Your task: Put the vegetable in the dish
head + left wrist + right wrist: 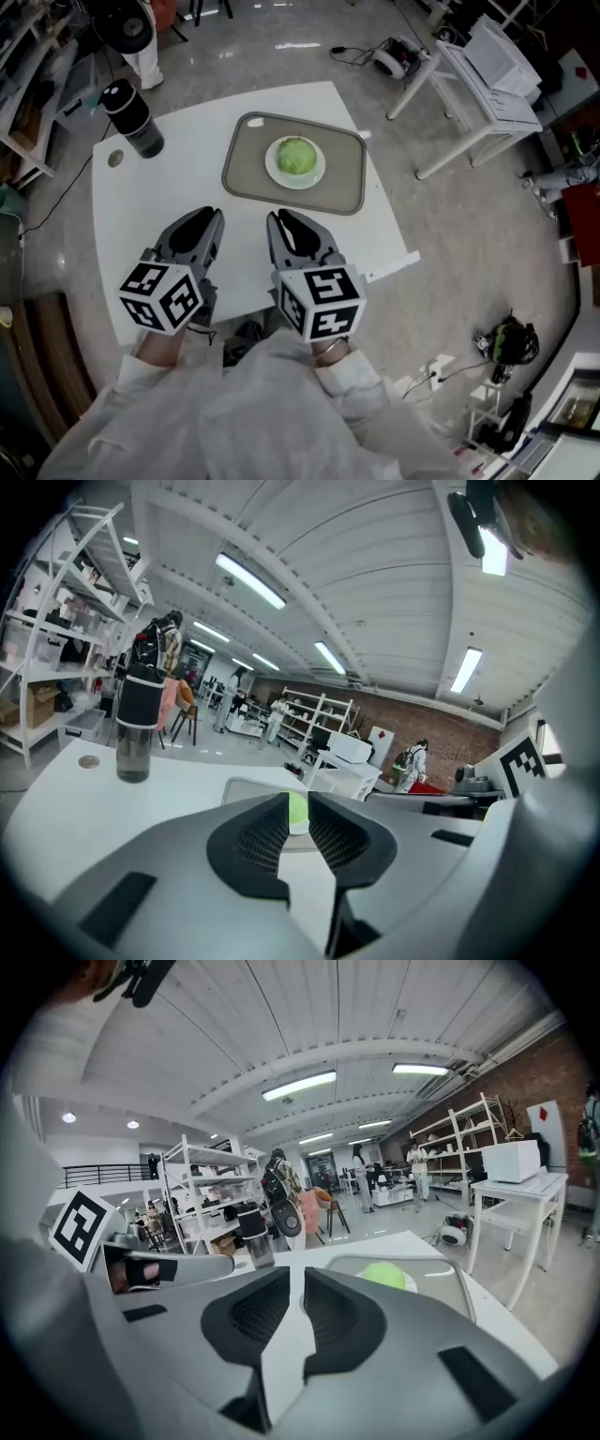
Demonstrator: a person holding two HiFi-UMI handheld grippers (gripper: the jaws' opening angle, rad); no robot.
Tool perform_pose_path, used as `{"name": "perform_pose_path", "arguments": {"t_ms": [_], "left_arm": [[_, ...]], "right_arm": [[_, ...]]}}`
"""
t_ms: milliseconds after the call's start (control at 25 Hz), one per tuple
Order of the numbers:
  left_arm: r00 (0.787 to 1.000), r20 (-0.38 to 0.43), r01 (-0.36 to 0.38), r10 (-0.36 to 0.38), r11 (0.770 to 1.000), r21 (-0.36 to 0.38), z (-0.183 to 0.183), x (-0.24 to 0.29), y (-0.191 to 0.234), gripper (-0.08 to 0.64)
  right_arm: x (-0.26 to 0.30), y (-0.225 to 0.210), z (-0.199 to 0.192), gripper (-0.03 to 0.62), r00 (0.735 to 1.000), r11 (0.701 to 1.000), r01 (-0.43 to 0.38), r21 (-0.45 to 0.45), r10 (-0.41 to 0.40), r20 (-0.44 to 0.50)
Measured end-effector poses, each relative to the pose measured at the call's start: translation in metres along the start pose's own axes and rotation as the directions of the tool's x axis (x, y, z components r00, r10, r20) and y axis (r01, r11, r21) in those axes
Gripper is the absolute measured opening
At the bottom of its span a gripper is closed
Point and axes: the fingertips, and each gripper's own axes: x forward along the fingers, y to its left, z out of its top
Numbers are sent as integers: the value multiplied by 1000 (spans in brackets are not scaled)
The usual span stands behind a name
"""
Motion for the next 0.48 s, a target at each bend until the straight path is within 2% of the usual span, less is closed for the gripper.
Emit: {"name": "perform_pose_path", "arguments": {"t_ms": [240,480], "left_arm": [[998,62,25,-31,995,94,9,-66,-14,67],[994,101,31,-38,997,77,13,-114,-13,34]], "right_arm": [[-35,53,4,44,998,999,-15,-32,17,61],[-58,91,14,32,995,998,-35,-53,40,96]]}}
